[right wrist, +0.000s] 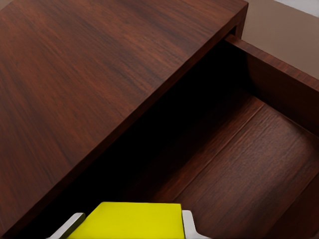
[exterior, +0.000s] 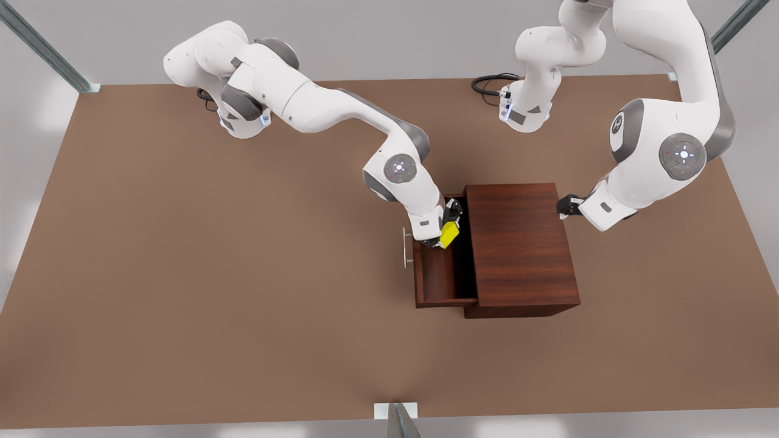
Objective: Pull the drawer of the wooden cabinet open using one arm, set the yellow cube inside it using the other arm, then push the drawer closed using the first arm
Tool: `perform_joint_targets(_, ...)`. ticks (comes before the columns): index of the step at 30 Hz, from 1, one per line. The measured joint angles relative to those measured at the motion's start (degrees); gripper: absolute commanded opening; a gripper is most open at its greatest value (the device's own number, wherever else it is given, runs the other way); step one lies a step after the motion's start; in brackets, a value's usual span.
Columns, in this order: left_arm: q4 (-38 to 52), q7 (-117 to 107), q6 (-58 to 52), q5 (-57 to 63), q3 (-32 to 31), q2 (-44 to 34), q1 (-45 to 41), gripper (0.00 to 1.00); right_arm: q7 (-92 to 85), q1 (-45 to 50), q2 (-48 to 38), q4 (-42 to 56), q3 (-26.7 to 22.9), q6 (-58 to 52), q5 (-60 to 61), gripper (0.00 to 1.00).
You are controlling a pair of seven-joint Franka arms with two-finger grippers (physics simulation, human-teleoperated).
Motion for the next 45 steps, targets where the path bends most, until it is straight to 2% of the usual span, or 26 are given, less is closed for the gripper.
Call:
perform_joint_targets(14,-0.01,-0.93,-0.01,0.08,0.0,0.0,-0.09,1.0,2.81,1.94,2.72,-0.03,-1.85,1.24,-1.2,1.0)
perform_joint_targets(25,0.0,-1.56,-0.01,0.15,0.0,-0.01,-0.48,1.0,-1.56,2.92,3.04,0.04,-3.07,1.86,3.18,1.0)
perform_joint_targets(31,0.08,-2.12,-0.09,0.09,-0.05,-0.01,-0.49,1.0,-4.37,0.89,-3.06,0.86,-3.06,-3.91,4.65,1.0)
perform_joint_targets(34,1.17,-4.42,-0.41,-0.92,-0.81,0.41,-2.17,0.98,-5.79,-6.9,-13.64,1.25,-3.0,-13.97,5.0,1.0)
perform_joint_targets(35,2.67,-6.15,-0.43,-2.29,-1.04,0.79,-3.89,0.39,-6.54,-10.85,-16.94,1.28,-5.38,-18.65,4.66,1.0)
perform_joint_targets(36,4.64,-8.71,-0.45,-3.99,-1.15,1.04,-6.14,0.01,-7.27,-13.48,-19.58,1.28,-11.07,-23.27,3.39,1.0)
perform_joint_targets(37,6.28,-12.01,-0.38,-5.16,-1.26,1.25,-9.19,0.0,-7.93,-16.77,-21.57,1.25,-15.88,-27.45,2.67,1.0)
perform_joint_targets(38,7.76,-15.94,0.12,-5.94,-1.36,2.16,-13.15,0.0,-8.55,-21.94,-22.66,1.23,-18.4,-31.02,2.35,1.0)
perform_joint_targets(41,12.56,-31.51,5.12,-6.0,-1.45,8.17,-25.46,0.0,-9.67,-33.58,-22.42,0.73,-20.46,-38.62,1.71,1.0)
perform_joint_targets(43,20.64,-43.76,7.81,-1.78,-1.33,17.03,-32.82,0.0,-10.01,-38.59,-21.69,-1.22,-20.2,-42.13,1.74,1.0)
perform_joint_targets(44,24.37,-49.83,9.26,0.68,-1.16,21.75,-36.54,0.0,-10.18,-40.08,-24.49,-7.42,-19.97,-42.53,1.91,1.0)
perform_joint_targets(45,26.43,-55.72,11.21,2.65,-0.99,25.17,-39.5,0.0,-10.16,-40.49,-31.02,-19.69,-19.78,-40.84,2.03,1.0)
